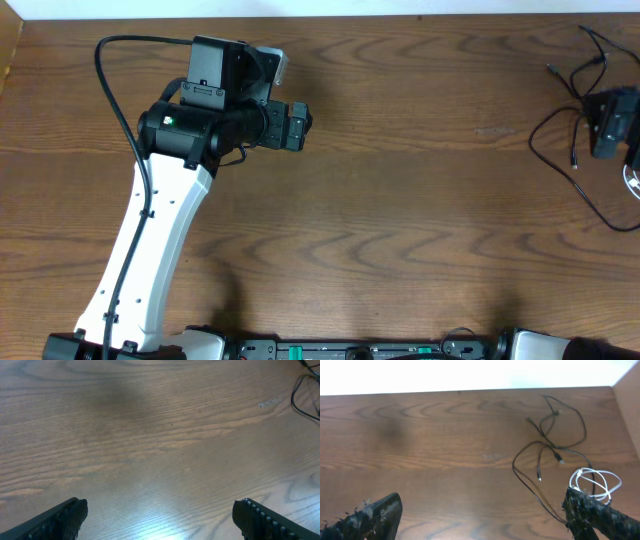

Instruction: Untangle cables

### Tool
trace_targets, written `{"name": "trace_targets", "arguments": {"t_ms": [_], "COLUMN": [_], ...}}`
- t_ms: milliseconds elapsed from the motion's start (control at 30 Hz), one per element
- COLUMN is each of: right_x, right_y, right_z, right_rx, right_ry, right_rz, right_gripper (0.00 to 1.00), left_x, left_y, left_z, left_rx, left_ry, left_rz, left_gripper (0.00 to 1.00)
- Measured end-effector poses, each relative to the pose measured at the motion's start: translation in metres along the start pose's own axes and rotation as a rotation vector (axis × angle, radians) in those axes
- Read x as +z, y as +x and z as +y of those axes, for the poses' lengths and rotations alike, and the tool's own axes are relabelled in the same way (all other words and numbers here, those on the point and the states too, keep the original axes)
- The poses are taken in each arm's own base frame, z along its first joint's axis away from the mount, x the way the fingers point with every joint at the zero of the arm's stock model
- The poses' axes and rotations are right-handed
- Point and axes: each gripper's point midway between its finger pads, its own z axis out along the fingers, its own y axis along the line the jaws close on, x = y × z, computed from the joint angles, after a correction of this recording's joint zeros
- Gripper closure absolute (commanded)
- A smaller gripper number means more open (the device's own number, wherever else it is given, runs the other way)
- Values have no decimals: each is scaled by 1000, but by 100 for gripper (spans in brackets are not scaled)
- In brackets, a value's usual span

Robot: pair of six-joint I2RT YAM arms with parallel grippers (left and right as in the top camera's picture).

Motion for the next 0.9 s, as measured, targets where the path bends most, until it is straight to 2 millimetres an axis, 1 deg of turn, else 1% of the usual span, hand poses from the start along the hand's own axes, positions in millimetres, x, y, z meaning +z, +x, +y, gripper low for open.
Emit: {"name": "trace_targets", "arguments": {"t_ms": [200,333,433,500,633,667,700,900], "right_x": [3,10,19,26,44,49,56,84], "right_y": [-27,-40,-46,-43,-19,-10,3,67], "right_z": [20,27,31,34,41,43,44,54], "right_rx": [-79,-122,-142,-155,-176,-181,-183,-206], "right_ry": [-47,-50,-52,-59,-79,-85,-92,-132], "right_rz": [-137,-261,-370,-429,-523,-540,-543,-615], "right_gripper": [1,1,1,1,1,1,1,1], "left_x": [0,0,0,0,0,0,0,0], "left_y": [0,0,0,0,0,0,0,1], "left_z": [0,0,0,0,0,0,0,1], "left_rx": [0,0,0,0,0,0,0,0], "left_ry": [0,0,0,0,0,0,-1,-3], "left_rz": [0,1,0,1,1,0,1,2], "left_gripper": [2,2,2,2,2,2,2,2]}}
